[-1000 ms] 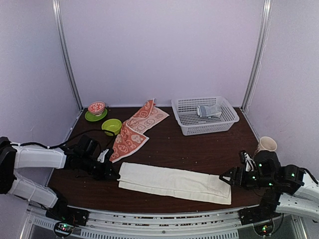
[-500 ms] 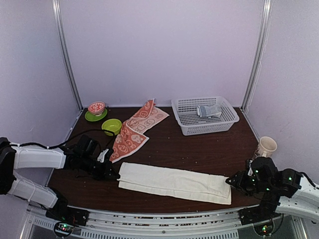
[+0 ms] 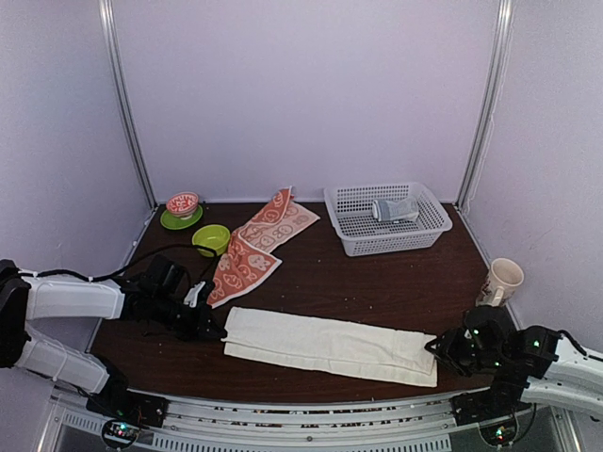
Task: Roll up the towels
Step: Fold the towel at the center of the board, then adjust the towel at the center of the board.
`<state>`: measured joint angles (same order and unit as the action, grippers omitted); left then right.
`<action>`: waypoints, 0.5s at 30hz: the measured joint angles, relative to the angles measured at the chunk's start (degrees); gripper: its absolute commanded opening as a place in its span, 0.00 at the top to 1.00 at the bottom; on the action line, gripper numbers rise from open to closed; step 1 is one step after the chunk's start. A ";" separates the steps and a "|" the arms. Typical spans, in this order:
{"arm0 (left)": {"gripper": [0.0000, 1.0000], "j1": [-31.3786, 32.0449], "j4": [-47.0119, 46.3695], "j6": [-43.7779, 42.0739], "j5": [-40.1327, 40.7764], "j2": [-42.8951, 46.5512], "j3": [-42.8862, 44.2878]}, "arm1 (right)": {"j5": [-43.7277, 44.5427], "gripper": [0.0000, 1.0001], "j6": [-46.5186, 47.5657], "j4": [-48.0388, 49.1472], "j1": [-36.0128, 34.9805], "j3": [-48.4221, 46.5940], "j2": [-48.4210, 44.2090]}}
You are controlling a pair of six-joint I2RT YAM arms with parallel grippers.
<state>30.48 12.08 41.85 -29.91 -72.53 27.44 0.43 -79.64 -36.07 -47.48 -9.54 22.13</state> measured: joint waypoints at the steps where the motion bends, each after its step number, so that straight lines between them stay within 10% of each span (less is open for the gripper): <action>1: 1.00 0.00 0.02 0.02 0.00 0.00 0.00 | 0.20 0.64 0.13 1.05 0.11 0.02 0.94; 15: 1.00 0.00 -0.07 0.94 0.76 2.86 -1.68 | -3.23 0.80 12.74 20.02 11.61 -4.37 28.89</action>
<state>30.48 12.01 42.78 -29.15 -69.67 25.76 -2.81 -66.89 -16.05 -35.88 -13.91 51.03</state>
